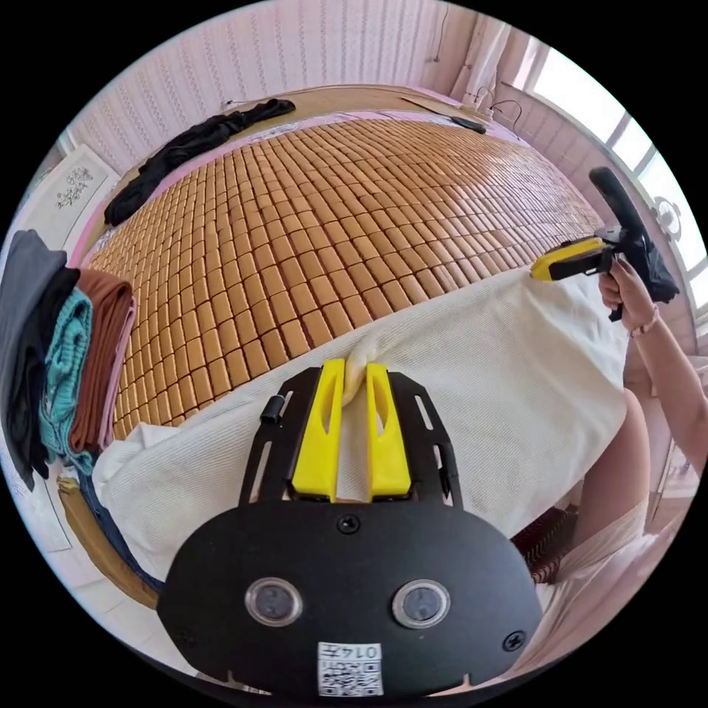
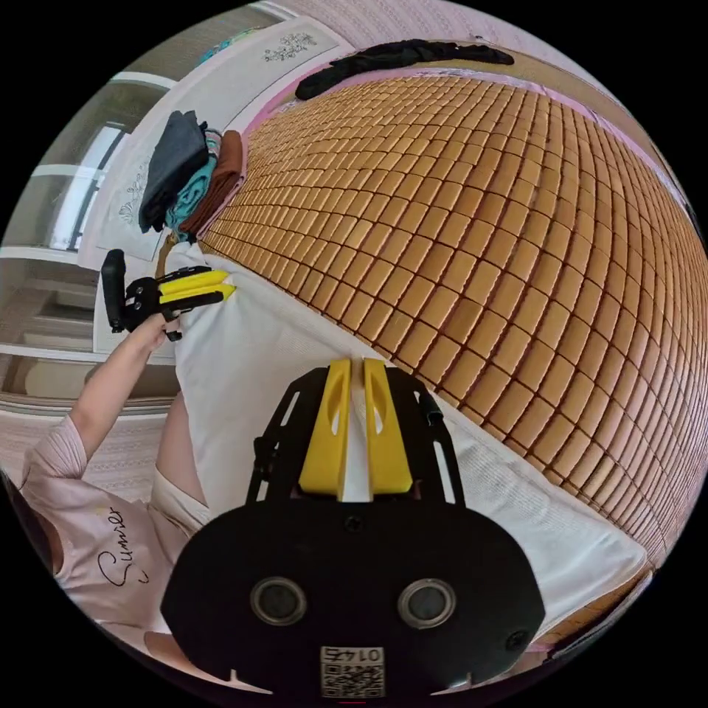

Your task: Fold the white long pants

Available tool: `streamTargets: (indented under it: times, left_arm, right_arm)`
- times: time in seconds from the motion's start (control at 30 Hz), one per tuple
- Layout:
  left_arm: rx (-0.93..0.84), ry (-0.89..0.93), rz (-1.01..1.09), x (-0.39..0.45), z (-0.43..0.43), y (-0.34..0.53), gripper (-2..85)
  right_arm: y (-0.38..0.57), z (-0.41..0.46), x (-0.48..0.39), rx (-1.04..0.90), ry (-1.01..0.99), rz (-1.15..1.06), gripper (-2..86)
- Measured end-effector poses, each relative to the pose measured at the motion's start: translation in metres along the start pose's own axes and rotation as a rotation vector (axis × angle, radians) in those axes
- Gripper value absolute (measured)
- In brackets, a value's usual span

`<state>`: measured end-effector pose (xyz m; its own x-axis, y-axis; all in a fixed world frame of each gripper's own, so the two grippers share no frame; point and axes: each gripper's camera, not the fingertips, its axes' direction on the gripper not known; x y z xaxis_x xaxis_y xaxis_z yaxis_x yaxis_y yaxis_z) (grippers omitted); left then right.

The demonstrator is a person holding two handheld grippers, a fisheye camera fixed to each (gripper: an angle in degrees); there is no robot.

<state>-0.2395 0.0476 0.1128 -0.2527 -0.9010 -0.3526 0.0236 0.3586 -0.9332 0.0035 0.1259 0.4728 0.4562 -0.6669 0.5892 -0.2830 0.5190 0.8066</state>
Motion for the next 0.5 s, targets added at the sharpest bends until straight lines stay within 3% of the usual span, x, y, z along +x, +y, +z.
streamTargets:
  times: [0.13, 0.2, 0.27, 0.4, 0.5]
  left_arm:
    - [0.133, 0.036, -0.008, -0.008, -0.041, 0.031, 2.9]
    - [0.298, 0.116, 0.032, 0.006, -0.078, 0.064, 0.6]
    - [0.340, 0.217, 0.071, 0.026, -0.089, 0.084, -0.3]
    - [0.292, 0.322, 0.105, 0.092, -0.057, 0.115, -0.7]
    - [0.224, 0.335, 0.062, 0.119, -0.019, 0.121, -0.6]
  right_arm:
    - [0.106, -0.056, 0.014, 0.287, -0.010, 0.076, 3.3]
    - [0.200, -0.081, 0.034, 0.421, -0.009, 0.245, 4.9]
    - [0.277, -0.094, 0.050, 0.518, 0.030, 0.411, 6.4]
    - [0.418, -0.099, 0.092, 0.682, 0.076, 0.786, 9.5]
    - [0.457, -0.094, 0.119, 0.790, 0.045, 0.923, 13.6]
